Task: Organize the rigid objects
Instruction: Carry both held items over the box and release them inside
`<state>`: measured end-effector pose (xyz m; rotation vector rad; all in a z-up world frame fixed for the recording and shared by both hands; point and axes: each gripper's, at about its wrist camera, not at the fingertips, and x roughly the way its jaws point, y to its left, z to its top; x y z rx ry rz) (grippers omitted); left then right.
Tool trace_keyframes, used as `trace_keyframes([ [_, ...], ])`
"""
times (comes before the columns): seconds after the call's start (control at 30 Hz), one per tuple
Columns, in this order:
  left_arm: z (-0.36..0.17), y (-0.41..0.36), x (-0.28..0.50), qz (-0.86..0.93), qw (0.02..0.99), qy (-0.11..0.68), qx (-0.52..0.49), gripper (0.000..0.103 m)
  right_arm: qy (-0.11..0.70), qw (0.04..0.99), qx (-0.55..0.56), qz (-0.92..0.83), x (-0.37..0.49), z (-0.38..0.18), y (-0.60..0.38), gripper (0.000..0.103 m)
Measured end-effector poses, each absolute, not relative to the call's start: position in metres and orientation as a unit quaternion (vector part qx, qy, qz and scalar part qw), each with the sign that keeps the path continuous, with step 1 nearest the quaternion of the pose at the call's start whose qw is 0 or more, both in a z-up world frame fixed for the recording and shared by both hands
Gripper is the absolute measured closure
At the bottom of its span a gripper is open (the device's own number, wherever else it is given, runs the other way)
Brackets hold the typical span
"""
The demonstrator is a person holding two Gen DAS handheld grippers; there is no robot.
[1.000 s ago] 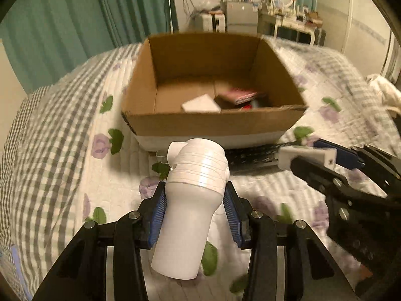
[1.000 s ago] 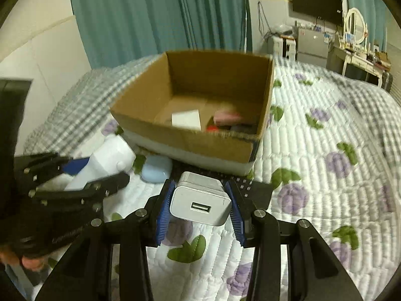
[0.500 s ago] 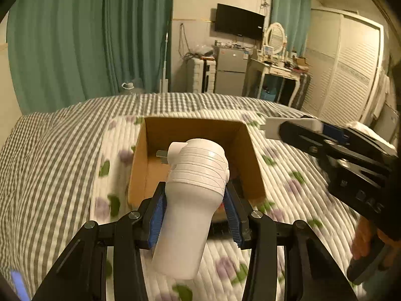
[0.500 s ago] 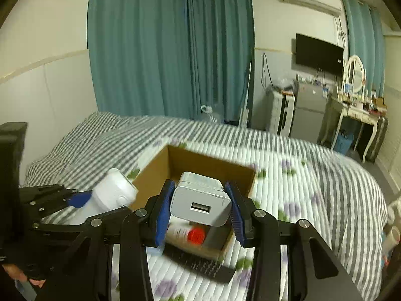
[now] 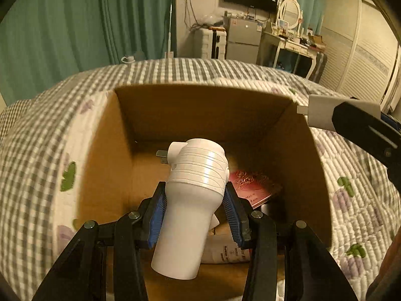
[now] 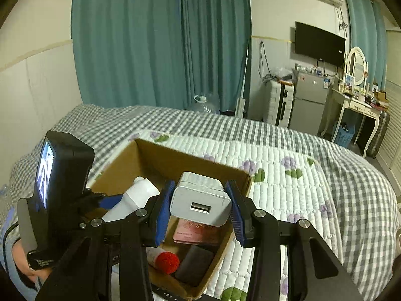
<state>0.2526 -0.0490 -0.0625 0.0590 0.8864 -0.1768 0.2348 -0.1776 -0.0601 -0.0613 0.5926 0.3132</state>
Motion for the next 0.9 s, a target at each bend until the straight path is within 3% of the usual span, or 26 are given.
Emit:
trace_keyframes([
  [0.13,-0.068,-0.055,0.252,-0.081,0.901,0.425,0.041,0.051,0.298,0.942,-0.017,0.152,0.239,-0.07,-0.185,0.061],
  [0.2,-0.063,-0.056,0.25,-0.076,0.902,0.422,0.048,0.034,0.3,0.942,-0.013,0.151,0.242,-0.071,-0.189,0.061],
  [0.27,-0.054,-0.054,0.244,-0.072,0.908,0.41,0.046,0.028,0.3,0.942,-0.009,0.15,0.241,-0.07,-0.191,0.061],
  [0.53,-0.021,-0.025,0.217,-0.057,0.924,0.376,0.045,0.028,0.309,0.939,-0.003,0.151,0.252,-0.077,-0.185,0.061],
  [0.87,-0.025,0.008,0.194,-0.039,0.927,0.372,0.015,0.028,0.336,0.931,-0.016,0.144,0.287,-0.117,-0.16,0.061],
  [0.9,-0.025,0.01,0.192,-0.039,0.928,0.372,0.013,0.028,0.329,0.934,-0.014,0.141,0.285,-0.117,-0.161,0.054],
])
